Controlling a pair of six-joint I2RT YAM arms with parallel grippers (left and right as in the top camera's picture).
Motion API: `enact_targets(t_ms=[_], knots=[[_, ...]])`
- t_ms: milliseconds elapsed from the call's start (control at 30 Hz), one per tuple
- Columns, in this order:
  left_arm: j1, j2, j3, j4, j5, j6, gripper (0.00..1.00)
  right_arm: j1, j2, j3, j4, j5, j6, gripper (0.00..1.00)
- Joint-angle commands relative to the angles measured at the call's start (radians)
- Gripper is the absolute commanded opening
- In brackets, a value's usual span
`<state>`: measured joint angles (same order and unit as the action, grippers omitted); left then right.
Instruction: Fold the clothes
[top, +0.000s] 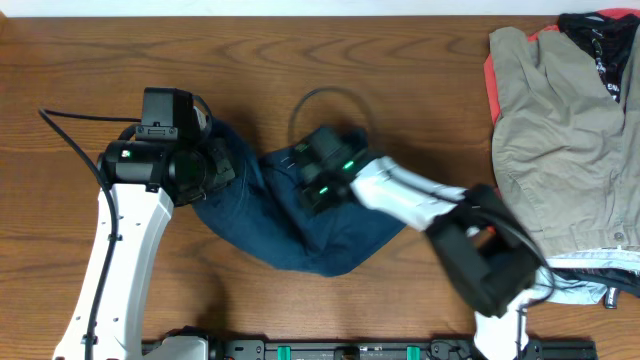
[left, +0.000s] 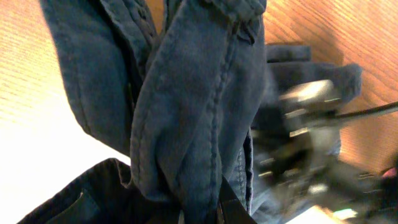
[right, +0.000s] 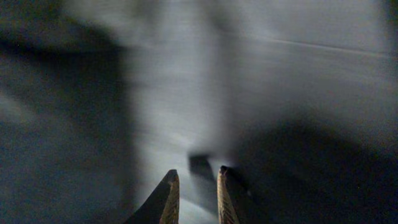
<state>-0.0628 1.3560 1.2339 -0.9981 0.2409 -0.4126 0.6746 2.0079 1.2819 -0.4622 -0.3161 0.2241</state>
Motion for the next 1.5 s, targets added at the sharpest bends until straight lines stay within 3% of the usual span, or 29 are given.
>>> enact_targets(t_ms=[0,167,333,833,900,967,1133,1300,1467], knots=[[-0.002,-0.014,0.014,0.000,0.033,-0.008,0.06,-0.131,-0.108,0.023,-0.067,0.138,-0.001,0.19],[-0.003,-0.014,0.014,0.003,0.066,-0.016,0.06,-0.248,-0.107,0.015,-0.191,0.152,-0.048,0.13],[-0.055,-0.013,0.014,0.016,0.066,-0.060,0.06,-0.281,-0.081,-0.053,-0.188,0.152,-0.054,0.09],[-0.448,0.102,0.014,0.217,0.028,-0.354,0.07,-0.189,-0.005,-0.126,-0.163,0.152,0.040,0.04],[-0.487,0.139,0.014,0.256,0.029,-0.400,0.17,-0.192,-0.005,-0.126,-0.170,0.153,0.069,0.03],[-0.517,0.167,0.014,0.301,0.032,-0.404,0.34,-0.203,-0.005,-0.125,-0.181,0.156,0.079,0.04],[-0.515,0.158,0.014,0.350,0.032,-0.314,0.50,-0.277,-0.018,-0.098,-0.267,0.236,0.084,0.13],[-0.415,0.083,0.014,0.348,0.025,-0.168,0.52,-0.391,-0.079,-0.006,-0.396,0.359,0.082,0.19],[-0.291,0.062,0.014,0.341,-0.048,-0.160,0.54,-0.484,-0.182,0.097,-0.495,0.281,0.054,0.20]])
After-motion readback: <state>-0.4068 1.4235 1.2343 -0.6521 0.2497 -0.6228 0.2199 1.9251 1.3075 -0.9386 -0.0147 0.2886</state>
